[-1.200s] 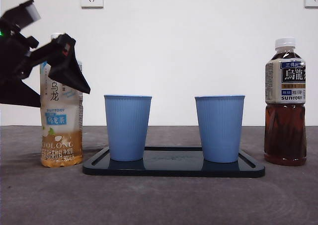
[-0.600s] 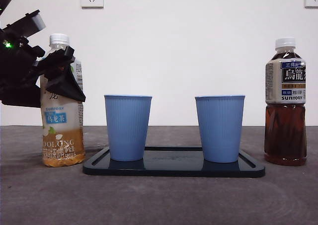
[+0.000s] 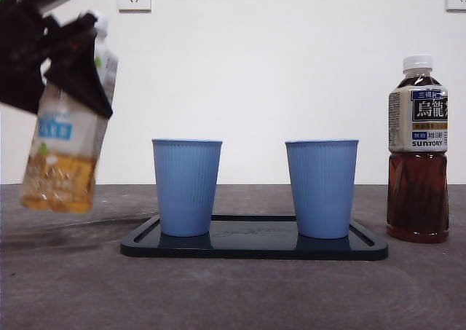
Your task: Pour the drink into the cup
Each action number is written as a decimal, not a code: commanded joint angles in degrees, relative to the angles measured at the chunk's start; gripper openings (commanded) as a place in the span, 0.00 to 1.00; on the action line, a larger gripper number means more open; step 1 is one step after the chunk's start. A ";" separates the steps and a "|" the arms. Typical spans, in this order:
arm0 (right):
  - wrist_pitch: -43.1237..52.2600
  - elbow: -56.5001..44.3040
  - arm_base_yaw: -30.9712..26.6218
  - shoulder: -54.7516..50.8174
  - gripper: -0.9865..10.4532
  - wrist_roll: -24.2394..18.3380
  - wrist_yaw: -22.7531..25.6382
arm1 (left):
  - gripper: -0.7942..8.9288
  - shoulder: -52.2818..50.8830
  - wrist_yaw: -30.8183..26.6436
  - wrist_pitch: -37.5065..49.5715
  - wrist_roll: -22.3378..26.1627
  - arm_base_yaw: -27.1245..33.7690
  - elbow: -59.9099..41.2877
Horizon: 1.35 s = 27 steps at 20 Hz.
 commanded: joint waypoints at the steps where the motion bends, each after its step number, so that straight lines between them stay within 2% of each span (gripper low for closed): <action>1: 0.63 0.72 0.31 0.09 0.48 -0.24 0.22 | 0.30 1.07 -4.87 -9.31 5.44 -2.21 7.87; 5: 0.61 0.72 0.31 0.09 0.48 -0.81 0.20 | 0.30 5.53 -18.23 -23.98 9.88 -7.23 20.20; 8: 0.61 0.72 0.31 0.09 0.48 -1.36 0.22 | 0.30 9.97 -28.24 -30.45 11.63 -11.65 27.54; 11: 0.61 0.72 0.31 0.09 0.48 -1.36 0.20 | 0.30 15.58 -38.88 -36.70 11.54 -15.47 32.89; 16: 0.57 0.70 0.31 0.09 0.48 -1.36 0.11 | 0.30 25.49 -50.58 -43.82 11.08 -20.44 37.48; 21: 0.42 0.70 0.31 0.09 0.48 -1.36 -0.24 | 0.30 33.11 -57.88 -47.98 7.87 -23.41 38.29; 24: 0.42 0.70 0.31 0.09 0.48 -1.38 -0.22 | 0.30 35.91 -58.34 -51.06 5.20 -24.06 38.29; 27: 0.44 0.68 0.31 0.09 0.48 -1.53 -0.20 | 0.30 36.92 -59.82 -51.52 4.85 -24.39 38.29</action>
